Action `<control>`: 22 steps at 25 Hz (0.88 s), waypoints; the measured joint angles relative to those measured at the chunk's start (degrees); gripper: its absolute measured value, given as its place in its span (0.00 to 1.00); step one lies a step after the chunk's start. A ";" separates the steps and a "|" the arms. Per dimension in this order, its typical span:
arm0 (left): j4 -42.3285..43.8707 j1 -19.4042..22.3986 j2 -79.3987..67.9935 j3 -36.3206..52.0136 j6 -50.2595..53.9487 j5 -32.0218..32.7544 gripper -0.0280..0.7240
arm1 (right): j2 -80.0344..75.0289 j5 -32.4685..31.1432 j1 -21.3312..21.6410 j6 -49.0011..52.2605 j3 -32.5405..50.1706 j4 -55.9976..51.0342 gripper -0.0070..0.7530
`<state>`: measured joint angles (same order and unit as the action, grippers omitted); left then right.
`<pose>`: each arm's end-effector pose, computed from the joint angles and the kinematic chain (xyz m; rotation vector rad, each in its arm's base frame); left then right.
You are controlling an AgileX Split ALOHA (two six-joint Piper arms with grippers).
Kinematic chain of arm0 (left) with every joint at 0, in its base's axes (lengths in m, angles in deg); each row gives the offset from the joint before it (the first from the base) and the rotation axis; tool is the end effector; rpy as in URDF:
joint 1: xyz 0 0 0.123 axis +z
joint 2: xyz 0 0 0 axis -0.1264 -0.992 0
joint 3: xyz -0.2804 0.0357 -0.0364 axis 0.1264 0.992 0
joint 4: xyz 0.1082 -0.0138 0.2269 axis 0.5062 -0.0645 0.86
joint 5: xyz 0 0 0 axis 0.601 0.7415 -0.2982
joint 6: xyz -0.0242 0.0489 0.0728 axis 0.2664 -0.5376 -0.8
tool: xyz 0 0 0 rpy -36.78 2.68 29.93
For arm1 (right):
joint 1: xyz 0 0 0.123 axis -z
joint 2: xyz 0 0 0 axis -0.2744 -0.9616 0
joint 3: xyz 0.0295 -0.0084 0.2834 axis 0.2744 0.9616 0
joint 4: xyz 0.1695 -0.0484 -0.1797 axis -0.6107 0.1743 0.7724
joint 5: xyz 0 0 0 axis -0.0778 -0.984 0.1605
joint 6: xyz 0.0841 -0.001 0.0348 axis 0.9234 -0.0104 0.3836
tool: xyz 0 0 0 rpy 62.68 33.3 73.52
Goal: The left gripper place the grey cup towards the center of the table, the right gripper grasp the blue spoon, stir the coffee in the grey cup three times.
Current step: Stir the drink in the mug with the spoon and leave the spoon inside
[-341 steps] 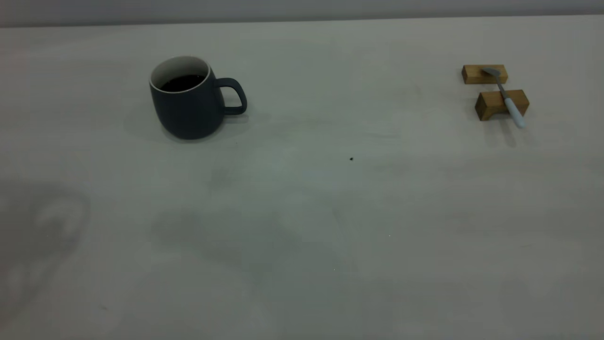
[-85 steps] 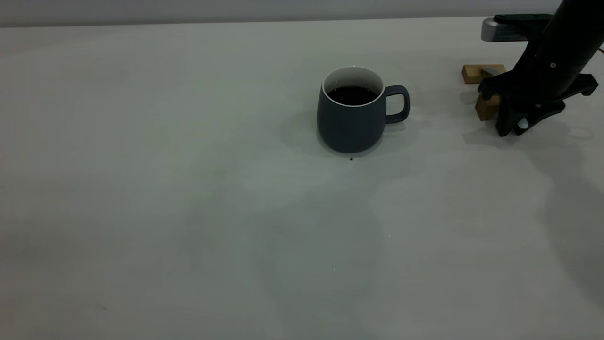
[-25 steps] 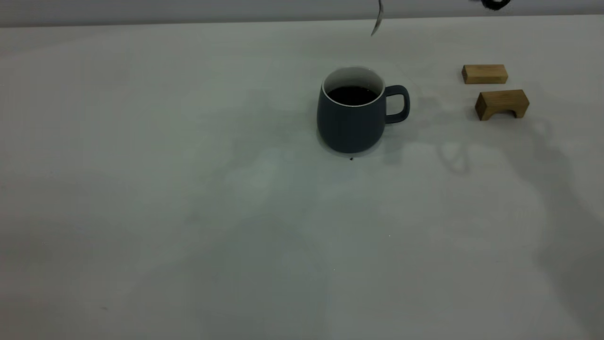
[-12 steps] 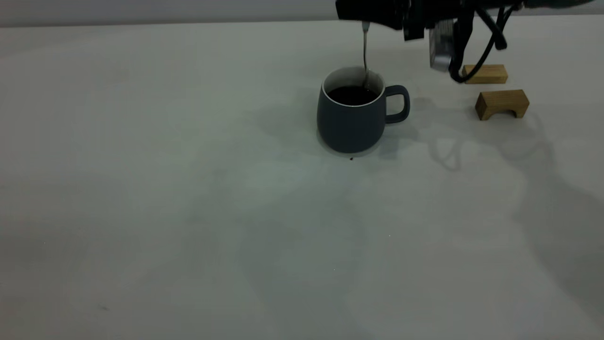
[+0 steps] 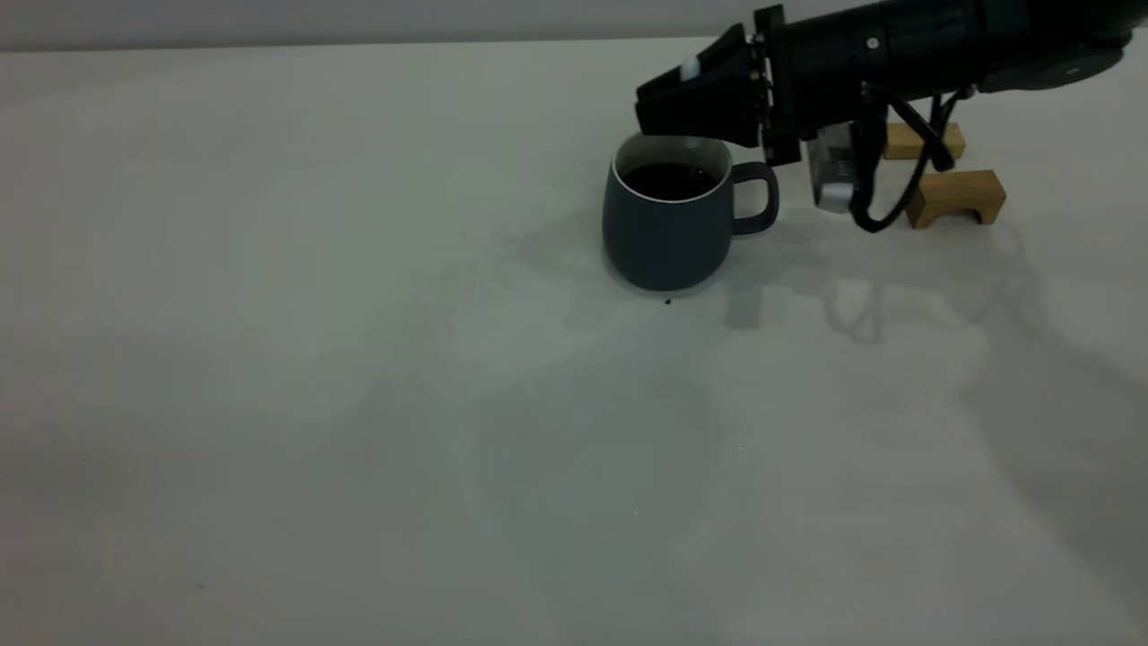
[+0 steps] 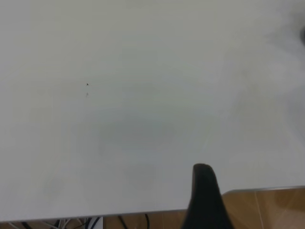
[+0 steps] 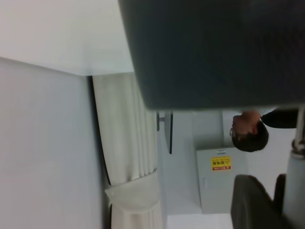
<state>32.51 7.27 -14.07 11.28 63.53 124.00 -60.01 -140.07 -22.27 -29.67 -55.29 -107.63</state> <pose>-0.0096 -0.0047 0.2676 0.0263 2.1155 -0.0568 0.4346 0.1317 0.0163 -1.5660 -1.3736 -1.1838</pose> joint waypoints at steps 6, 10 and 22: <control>0.00 0.00 0.00 0.00 0.00 0.00 0.82 | -2.00 0.00 -2.79 -1.21 -2.04 -6.09 0.16; 0.00 0.00 0.00 0.00 0.00 0.00 0.82 | -2.90 0.63 -2.96 -4.04 -5.17 -7.44 0.16; 0.00 0.00 0.01 0.00 0.00 0.00 0.82 | -2.97 0.10 1.75 -5.94 -5.63 1.96 0.16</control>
<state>32.51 7.27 -14.05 11.28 63.53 124.00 -62.98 -139.97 -20.52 -35.61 -60.92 -105.67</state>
